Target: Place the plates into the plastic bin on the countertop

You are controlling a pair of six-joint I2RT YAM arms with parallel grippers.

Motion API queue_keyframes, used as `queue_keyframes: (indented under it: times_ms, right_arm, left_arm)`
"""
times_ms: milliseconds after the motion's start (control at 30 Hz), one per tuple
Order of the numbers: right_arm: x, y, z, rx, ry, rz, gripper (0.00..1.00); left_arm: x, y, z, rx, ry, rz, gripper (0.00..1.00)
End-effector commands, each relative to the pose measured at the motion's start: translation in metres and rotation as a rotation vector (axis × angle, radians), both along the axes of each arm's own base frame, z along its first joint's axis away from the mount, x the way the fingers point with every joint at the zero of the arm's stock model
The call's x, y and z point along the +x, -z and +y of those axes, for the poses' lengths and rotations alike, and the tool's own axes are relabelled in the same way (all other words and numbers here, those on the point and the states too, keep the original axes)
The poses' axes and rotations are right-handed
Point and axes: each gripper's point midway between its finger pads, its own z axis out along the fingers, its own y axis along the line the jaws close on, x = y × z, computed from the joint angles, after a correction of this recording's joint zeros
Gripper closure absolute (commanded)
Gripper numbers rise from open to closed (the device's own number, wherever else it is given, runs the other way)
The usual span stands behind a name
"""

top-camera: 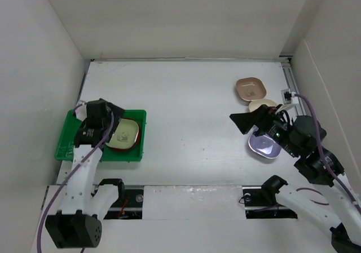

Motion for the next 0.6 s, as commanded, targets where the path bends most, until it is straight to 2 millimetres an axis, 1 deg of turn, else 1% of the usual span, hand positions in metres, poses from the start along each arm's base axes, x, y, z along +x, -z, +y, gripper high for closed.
queue_keyframes:
  times_ms: [0, 33, 67, 100, 133, 167, 200, 233, 267, 300, 367, 400, 433, 467, 500, 533, 567]
  right_arm:
    - [0.029, -0.009, -0.028, -0.012, 0.224, 0.011, 0.00]
    - [0.039, 0.000, -0.032, -0.030, 0.281, 0.054, 0.00]
    - [0.044, 0.004, -0.038, -0.040, 0.334, 0.076, 0.00]
    - [0.051, 0.007, -0.049, -0.054, 0.408, 0.093, 0.00]
    - [0.053, 0.012, -0.051, -0.069, 0.430, 0.116, 0.00]
    - [0.053, 0.007, -0.053, -0.043, 0.444, 0.116, 0.00]
    - [0.053, 0.009, -0.055, -0.040, 0.455, 0.129, 0.00]
    - [0.051, 0.006, -0.058, -0.022, 0.466, 0.124, 0.00]
    - [0.045, -0.002, -0.062, 0.012, 0.466, 0.106, 0.00]
    - [0.041, -0.006, -0.065, 0.037, 0.466, 0.096, 0.00]
    - [0.034, -0.014, -0.071, 0.072, 0.478, 0.074, 0.00]
    - [0.027, -0.019, -0.075, 0.112, 0.479, 0.073, 0.00]
    - [0.026, -0.015, -0.083, 0.108, 0.513, 0.085, 0.00]
    - [0.023, -0.018, -0.087, 0.125, 0.525, 0.085, 0.00]
    - [0.020, -0.019, -0.090, 0.139, 0.534, 0.084, 0.00]
    - [0.020, -0.019, -0.091, 0.150, 0.545, 0.087, 0.00]
    - [0.020, -0.012, -0.097, 0.143, 0.576, 0.109, 0.00]
  left_arm:
    - [0.049, -0.019, -0.040, -0.024, 0.278, -0.108, 0.00]
    - [0.065, -0.026, -0.051, -0.025, 0.309, -0.118, 0.00]
    - [0.070, -0.033, -0.077, 0.035, 0.363, -0.122, 0.00]
    - [0.076, -0.040, -0.096, 0.079, 0.395, -0.121, 0.00]
    - [0.081, -0.047, -0.117, 0.110, 0.423, -0.120, 0.00]
    - [0.096, -0.056, -0.146, 0.153, 0.464, -0.095, 0.00]
    - [0.094, -0.060, -0.181, 0.196, 0.528, -0.096, 0.00]
    - [0.100, -0.063, -0.203, 0.207, 0.562, -0.093, 0.00]
    - [0.117, -0.064, -0.230, 0.217, 0.597, -0.088, 0.00]
    - [0.117, -0.063, -0.258, 0.224, 0.663, -0.089, 0.00]
    - [0.131, -0.060, -0.290, 0.211, 0.712, -0.099, 0.00]
    - [0.151, -0.054, -0.313, 0.191, 0.731, -0.101, 0.00]
    - [0.163, -0.047, -0.345, 0.166, 0.787, -0.103, 0.00]
    - [0.155, -0.046, -0.355, 0.154, 0.818, -0.102, 0.00]
    - [0.169, -0.039, -0.380, 0.143, 0.838, -0.107, 0.00]
    - [0.168, -0.034, -0.399, 0.129, 0.874, -0.102, 0.00]
    - [0.182, -0.025, -0.418, 0.115, 0.886, -0.108, 0.00]
